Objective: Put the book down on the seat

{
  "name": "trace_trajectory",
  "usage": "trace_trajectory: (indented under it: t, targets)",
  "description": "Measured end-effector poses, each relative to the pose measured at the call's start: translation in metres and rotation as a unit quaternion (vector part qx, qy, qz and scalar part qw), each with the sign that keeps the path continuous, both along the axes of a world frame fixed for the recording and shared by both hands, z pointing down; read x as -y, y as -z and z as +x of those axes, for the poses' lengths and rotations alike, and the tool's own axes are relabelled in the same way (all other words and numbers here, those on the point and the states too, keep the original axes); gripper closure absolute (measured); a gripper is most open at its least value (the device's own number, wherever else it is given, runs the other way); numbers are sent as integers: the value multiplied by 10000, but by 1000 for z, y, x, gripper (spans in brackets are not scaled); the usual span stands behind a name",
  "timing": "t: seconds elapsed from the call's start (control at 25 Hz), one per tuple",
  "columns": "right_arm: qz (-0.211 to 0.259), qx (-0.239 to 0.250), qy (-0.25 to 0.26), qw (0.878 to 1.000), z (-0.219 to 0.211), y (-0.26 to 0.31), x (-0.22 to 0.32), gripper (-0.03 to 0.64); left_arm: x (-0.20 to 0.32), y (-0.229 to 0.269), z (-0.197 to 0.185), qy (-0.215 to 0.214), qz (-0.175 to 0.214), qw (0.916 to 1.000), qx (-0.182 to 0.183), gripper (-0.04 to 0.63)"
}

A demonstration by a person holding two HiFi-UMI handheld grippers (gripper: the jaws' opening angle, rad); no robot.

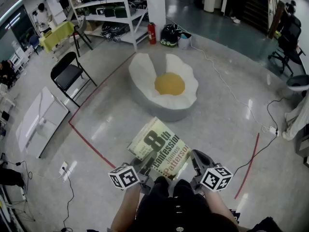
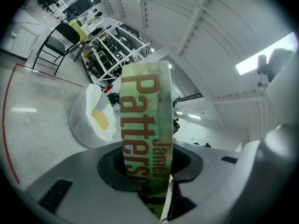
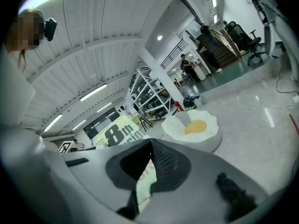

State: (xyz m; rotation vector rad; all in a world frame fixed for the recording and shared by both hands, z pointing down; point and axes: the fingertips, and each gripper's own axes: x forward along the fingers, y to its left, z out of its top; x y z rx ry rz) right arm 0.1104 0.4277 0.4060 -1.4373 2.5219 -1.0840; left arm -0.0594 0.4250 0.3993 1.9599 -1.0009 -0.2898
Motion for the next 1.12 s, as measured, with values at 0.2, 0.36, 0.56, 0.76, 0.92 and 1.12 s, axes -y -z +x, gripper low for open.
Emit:
trace_trajectory:
  t: [0.2, 0.36, 0.56, 0.76, 0.92, 1.12]
  targets:
    - [130, -19, 53, 9999, -10, 7, 0, 606, 1, -2, -6, -15, -3, 10000, 91, 437]
    - [132, -48, 75, 9999, -14, 8, 0, 606, 1, -1, -7, 6, -20, 10000, 7, 437]
    - [234, 68, 57, 9997, -26, 12, 3, 606, 0, -8, -18, 11, -140, 9999, -84, 437]
    - [165, 27, -81, 9998, -41, 9, 15, 604, 7, -15, -34, -81, -263, 9995, -160, 437]
    - [206, -82, -146, 9996, -60, 4, 25, 604, 16, -21, -46, -269, -263, 9992, -125, 437]
    - [294, -423, -176, 9985, -72, 6, 39, 604, 34, -28, -47, -475, -311, 9984, -31, 437]
